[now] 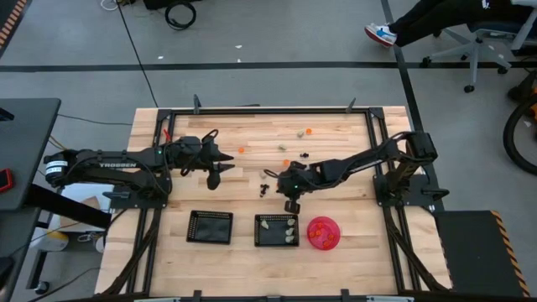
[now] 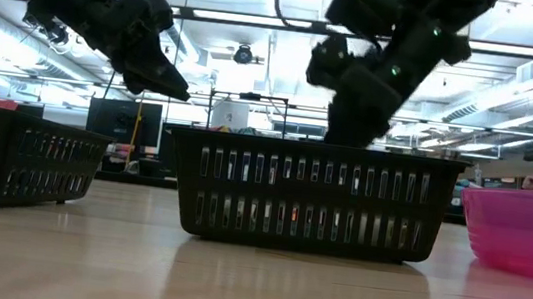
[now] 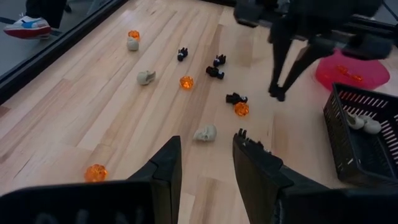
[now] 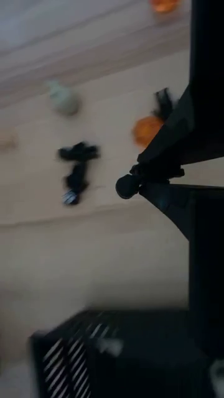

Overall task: Sort Halloween decoration
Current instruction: Put the black skeleton toy into the left black bin

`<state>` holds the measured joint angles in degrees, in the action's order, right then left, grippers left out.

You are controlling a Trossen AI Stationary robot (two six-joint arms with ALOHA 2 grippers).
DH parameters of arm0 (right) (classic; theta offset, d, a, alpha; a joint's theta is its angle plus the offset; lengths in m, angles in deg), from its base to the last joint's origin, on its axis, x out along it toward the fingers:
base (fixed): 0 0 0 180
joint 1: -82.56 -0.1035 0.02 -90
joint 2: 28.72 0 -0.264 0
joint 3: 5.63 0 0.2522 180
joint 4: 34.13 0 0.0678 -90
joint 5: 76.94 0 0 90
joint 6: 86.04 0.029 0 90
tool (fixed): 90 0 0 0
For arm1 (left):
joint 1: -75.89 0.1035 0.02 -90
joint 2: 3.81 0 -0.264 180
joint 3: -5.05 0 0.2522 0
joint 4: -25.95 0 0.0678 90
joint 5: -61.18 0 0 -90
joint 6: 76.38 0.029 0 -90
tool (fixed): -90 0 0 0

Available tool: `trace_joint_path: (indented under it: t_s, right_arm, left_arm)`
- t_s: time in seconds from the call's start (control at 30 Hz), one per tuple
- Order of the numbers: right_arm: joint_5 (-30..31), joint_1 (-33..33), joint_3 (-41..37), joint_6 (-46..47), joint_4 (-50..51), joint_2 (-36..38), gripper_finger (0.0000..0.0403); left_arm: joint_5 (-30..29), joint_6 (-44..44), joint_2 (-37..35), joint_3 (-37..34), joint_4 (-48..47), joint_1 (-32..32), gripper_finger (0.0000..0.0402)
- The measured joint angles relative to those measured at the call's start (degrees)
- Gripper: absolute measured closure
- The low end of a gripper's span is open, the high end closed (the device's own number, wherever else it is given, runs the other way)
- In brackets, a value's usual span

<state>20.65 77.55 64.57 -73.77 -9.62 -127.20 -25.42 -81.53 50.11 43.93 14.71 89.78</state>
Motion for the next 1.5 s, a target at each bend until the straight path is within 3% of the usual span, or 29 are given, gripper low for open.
trace_joint_path:
  t_s: [0.3,0.87,1.5]
  right_arm:
    - [0.65,-1.79,5.58,0.11,0.02,0.07,0.0358]
    - [0.76,-4.49,14.99,-1.41,0.37,0.14,0.0358]
    - [0.92,-7.23,21.38,-3.95,-2.9,0.16,0.0354]
  left_arm:
    - [5.89,-0.73,-4.01,1.63,-2.07,-0.02,0.0285]
    - [5.9,-0.74,-11.39,4.98,-16.75,-2.6,0.0285]
    - [5.28,-0.59,-20.47,5.03,-20.23,-2.56,0.0285]
